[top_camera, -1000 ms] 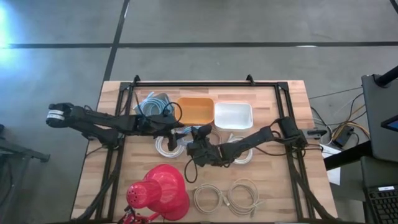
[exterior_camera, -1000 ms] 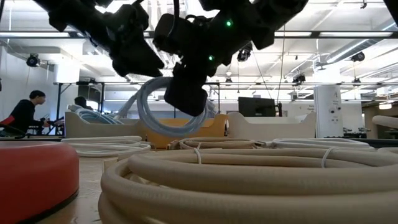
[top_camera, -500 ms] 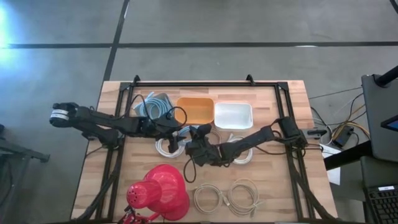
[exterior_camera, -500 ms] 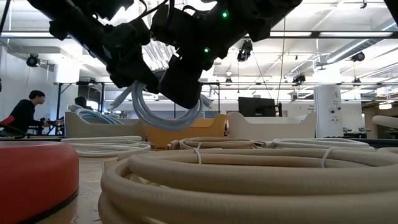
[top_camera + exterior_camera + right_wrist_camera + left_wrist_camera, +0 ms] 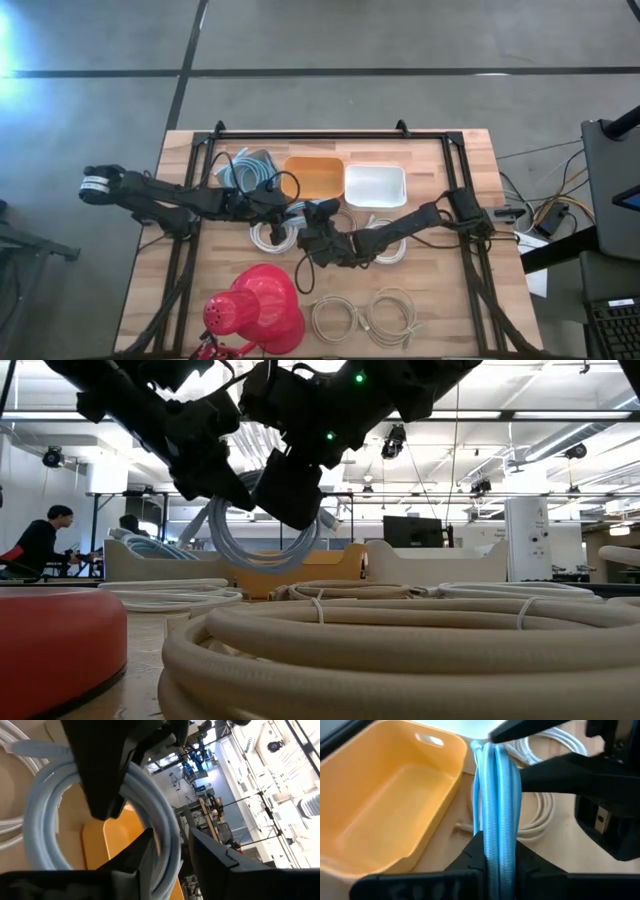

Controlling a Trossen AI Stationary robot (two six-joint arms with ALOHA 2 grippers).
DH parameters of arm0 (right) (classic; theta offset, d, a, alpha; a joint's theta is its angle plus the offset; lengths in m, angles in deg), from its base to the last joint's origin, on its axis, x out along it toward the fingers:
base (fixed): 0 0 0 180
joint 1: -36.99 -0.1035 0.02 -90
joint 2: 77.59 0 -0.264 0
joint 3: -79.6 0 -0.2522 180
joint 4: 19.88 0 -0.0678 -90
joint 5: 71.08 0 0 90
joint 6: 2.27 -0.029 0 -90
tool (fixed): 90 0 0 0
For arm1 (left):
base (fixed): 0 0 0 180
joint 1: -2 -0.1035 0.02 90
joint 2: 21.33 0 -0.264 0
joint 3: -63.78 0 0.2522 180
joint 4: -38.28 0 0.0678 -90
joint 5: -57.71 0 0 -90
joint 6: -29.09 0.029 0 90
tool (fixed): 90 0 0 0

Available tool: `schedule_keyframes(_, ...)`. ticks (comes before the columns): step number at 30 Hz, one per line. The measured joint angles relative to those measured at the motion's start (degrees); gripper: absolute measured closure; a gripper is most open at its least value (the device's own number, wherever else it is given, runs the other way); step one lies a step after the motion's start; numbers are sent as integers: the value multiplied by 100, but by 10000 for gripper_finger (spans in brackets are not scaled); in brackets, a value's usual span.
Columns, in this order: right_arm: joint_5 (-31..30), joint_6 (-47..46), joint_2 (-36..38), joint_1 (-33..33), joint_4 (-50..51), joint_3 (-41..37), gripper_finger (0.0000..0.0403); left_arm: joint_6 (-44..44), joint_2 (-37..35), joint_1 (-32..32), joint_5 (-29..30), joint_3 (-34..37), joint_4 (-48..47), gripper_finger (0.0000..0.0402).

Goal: Sort HDMI cables
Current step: Put the light blue HDMI cable into the gray bin

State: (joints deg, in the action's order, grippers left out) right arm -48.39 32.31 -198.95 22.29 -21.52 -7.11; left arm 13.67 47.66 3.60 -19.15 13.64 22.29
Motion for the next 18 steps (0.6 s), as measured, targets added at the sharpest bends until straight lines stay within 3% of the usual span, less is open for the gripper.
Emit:
schedule_keyframes(7, -14, -331, 230, -169, 128, 0, 260, -241, -745, -123, 560, 0, -638, 363)
schedule_keyframes(11, 76, -1297, 653, -155, 1215, -4, 257, -323, -1434, -310, 654, 0, -1277, 368)
schedule_keyframes(13, 418, -2146, 966, -118, 2240, -17, 257, -327, -1785, -440, 757, 0, -1627, 368)
schedule_keyframes(18, 2000, -4384, 1811, 142, 4391, -92, 257, -388, -2504, -767, 1162, 0, -2565, 363)
